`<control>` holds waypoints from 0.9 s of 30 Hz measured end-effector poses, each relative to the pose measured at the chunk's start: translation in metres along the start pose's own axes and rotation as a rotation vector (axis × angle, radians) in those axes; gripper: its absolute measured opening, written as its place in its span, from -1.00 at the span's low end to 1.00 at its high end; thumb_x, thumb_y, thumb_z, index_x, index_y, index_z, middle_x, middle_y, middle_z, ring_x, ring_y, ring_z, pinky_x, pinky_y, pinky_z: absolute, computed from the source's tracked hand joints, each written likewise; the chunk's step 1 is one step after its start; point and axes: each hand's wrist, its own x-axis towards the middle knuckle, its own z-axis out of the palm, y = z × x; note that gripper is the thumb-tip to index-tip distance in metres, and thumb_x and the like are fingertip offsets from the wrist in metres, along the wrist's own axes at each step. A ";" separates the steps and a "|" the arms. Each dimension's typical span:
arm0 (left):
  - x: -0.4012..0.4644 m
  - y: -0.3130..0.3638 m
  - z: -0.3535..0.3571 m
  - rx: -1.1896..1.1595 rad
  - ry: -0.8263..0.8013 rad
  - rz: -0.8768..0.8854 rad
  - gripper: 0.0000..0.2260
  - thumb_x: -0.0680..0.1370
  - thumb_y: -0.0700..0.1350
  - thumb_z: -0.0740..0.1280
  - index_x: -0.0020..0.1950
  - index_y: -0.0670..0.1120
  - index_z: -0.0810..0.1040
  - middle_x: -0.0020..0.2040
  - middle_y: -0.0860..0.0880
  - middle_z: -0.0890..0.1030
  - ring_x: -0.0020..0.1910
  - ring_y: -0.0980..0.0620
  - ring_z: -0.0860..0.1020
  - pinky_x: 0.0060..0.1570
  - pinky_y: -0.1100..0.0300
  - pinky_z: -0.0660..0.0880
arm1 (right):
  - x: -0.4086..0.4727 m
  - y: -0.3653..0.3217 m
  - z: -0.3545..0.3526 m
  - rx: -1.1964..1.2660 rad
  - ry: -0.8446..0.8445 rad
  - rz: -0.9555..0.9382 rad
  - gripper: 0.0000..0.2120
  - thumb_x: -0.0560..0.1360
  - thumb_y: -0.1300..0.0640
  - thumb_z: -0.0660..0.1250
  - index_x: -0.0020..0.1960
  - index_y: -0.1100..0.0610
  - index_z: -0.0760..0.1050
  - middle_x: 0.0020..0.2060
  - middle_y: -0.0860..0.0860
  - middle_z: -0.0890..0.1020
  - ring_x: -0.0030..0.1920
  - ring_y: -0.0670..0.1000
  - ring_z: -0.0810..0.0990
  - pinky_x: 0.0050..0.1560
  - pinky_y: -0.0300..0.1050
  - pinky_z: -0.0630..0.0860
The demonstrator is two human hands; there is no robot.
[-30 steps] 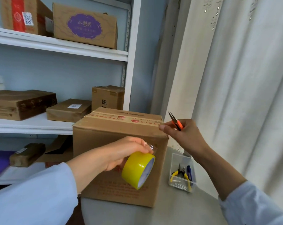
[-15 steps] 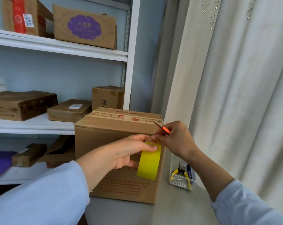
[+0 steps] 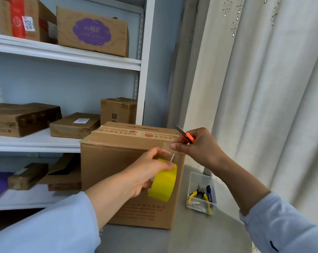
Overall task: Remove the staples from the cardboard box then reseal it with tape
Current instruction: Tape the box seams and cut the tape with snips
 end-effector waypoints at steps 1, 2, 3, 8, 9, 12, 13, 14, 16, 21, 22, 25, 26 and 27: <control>0.000 -0.004 0.001 0.046 0.058 0.023 -0.83 0.46 -0.02 0.44 0.01 0.11 0.56 0.14 -0.12 0.53 0.06 -0.10 0.57 -0.08 0.07 0.53 | -0.001 0.001 -0.001 0.019 0.006 0.002 -0.91 0.39 0.19 0.51 -0.27 0.14 0.64 -0.56 -0.28 0.54 -0.46 -0.30 0.51 -0.42 -0.47 0.35; 0.000 -0.007 0.000 0.099 0.113 0.051 -0.86 0.43 0.06 0.45 -0.04 0.14 0.57 0.15 -0.07 0.45 0.09 -0.09 0.53 -0.05 0.08 0.56 | 0.000 0.002 -0.001 0.034 0.008 -0.004 -0.91 0.38 0.19 0.51 -0.27 0.14 0.64 -0.55 -0.28 0.54 -0.46 -0.30 0.51 -0.42 -0.48 0.35; 0.000 -0.010 -0.001 0.147 0.162 0.071 -0.85 0.42 0.13 0.45 -0.06 0.17 0.58 0.13 -0.02 0.36 0.13 -0.07 0.48 0.03 0.05 0.56 | -0.001 0.002 -0.001 0.039 0.006 -0.004 -0.91 0.38 0.19 0.51 -0.27 0.13 0.64 -0.55 -0.28 0.54 -0.46 -0.31 0.51 -0.42 -0.48 0.35; -0.007 -0.009 0.004 0.183 0.084 0.028 -0.75 0.41 0.25 0.40 0.04 0.23 0.58 0.20 0.00 0.34 0.15 -0.02 0.45 -0.01 0.15 0.51 | -0.002 0.002 0.000 0.036 -0.013 -0.019 -0.92 0.40 0.19 0.49 -0.26 0.13 0.64 -0.48 -0.21 0.57 -0.43 -0.30 0.53 -0.41 -0.47 0.38; -0.007 -0.008 0.006 0.118 0.056 0.016 -0.78 0.41 0.22 0.41 0.02 0.22 0.59 0.21 -0.02 0.43 0.14 -0.03 0.50 -0.02 0.11 0.53 | -0.002 0.001 0.000 0.039 -0.010 -0.021 -0.91 0.40 0.19 0.49 -0.27 0.12 0.63 -0.44 -0.19 0.58 -0.42 -0.30 0.54 -0.40 -0.47 0.38; -0.003 -0.006 0.007 -0.001 0.021 0.038 -0.89 0.53 -0.09 0.37 0.02 0.06 0.62 0.08 -0.03 0.63 0.07 -0.01 0.58 0.02 0.09 0.50 | -0.001 0.000 0.004 0.005 -0.011 -0.026 -0.90 0.40 0.17 0.50 -0.28 0.07 0.63 -0.40 -0.17 0.58 -0.39 -0.26 0.55 -0.37 -0.44 0.39; -0.001 -0.005 0.007 -0.012 0.032 0.065 -0.88 0.53 -0.17 0.35 0.00 0.01 0.63 0.03 -0.02 0.65 0.06 0.00 0.59 0.05 0.10 0.49 | -0.001 0.000 0.005 -0.012 -0.013 -0.030 -0.89 0.39 0.18 0.50 -0.29 0.04 0.63 -0.39 -0.17 0.59 -0.36 -0.23 0.56 -0.34 -0.42 0.39; 0.000 -0.006 0.007 -0.019 0.033 0.092 -0.87 0.53 -0.23 0.35 -0.03 -0.02 0.63 -0.01 -0.03 0.67 0.04 0.01 0.60 0.08 0.13 0.49 | -0.001 0.001 0.007 -0.025 -0.016 -0.034 -0.87 0.39 0.18 0.50 -0.29 0.02 0.62 -0.37 -0.16 0.60 -0.33 -0.19 0.57 -0.31 -0.39 0.42; 0.001 -0.006 0.009 -0.018 0.030 0.093 -0.89 0.50 -0.25 0.37 -0.05 -0.07 0.63 -0.06 -0.03 0.68 0.00 0.02 0.61 0.04 0.19 0.50 | -0.002 0.002 0.007 -0.038 -0.029 -0.035 -0.84 0.38 0.19 0.51 -0.29 -0.02 0.61 -0.33 -0.15 0.62 -0.29 -0.16 0.59 -0.27 -0.36 0.45; 0.005 0.000 0.014 0.036 0.025 0.021 -0.96 0.46 -0.16 0.43 -0.13 -0.04 0.60 -0.11 -0.06 0.63 -0.13 0.03 0.55 -0.22 0.23 0.43 | 0.001 0.006 0.000 -0.024 -0.051 -0.014 -0.88 0.40 0.22 0.49 -0.28 0.08 0.61 -0.28 -0.18 0.60 -0.24 -0.18 0.59 -0.28 -0.42 0.48; 0.006 0.002 0.014 0.030 0.004 0.009 -0.96 0.46 -0.16 0.44 -0.14 -0.05 0.60 -0.09 -0.08 0.64 -0.14 0.02 0.55 -0.20 0.23 0.44 | 0.003 0.008 -0.002 -0.025 -0.064 0.002 -0.91 0.40 0.22 0.48 -0.26 0.12 0.62 -0.28 -0.18 0.60 -0.25 -0.18 0.59 -0.31 -0.44 0.47; 0.009 0.005 0.013 -0.017 -0.053 -0.051 -0.96 0.46 -0.12 0.44 -0.17 -0.07 0.62 -0.17 -0.09 0.65 -0.17 -0.03 0.57 -0.09 0.15 0.48 | 0.006 0.011 -0.011 0.023 -0.132 0.062 -0.92 0.42 0.20 0.46 -0.23 0.16 0.61 -0.35 -0.19 0.60 -0.34 -0.25 0.57 -0.40 -0.51 0.39; 0.011 0.004 0.012 -0.020 -0.061 -0.060 -0.93 0.47 -0.09 0.43 -0.19 -0.06 0.64 -0.21 -0.07 0.65 -0.17 -0.03 0.58 -0.07 0.14 0.48 | 0.006 0.013 -0.013 0.048 -0.157 0.082 -0.90 0.43 0.20 0.45 -0.24 0.15 0.59 -0.40 -0.21 0.59 -0.40 -0.30 0.55 -0.43 -0.52 0.36; 0.013 0.003 0.010 -0.003 -0.066 -0.063 -0.90 0.48 -0.07 0.42 -0.20 -0.06 0.65 -0.23 -0.05 0.65 -0.17 -0.02 0.58 -0.04 0.13 0.48 | 0.007 0.015 -0.015 0.056 -0.186 0.103 -0.89 0.44 0.20 0.44 -0.26 0.14 0.58 -0.42 -0.21 0.58 -0.45 -0.33 0.51 -0.46 -0.52 0.34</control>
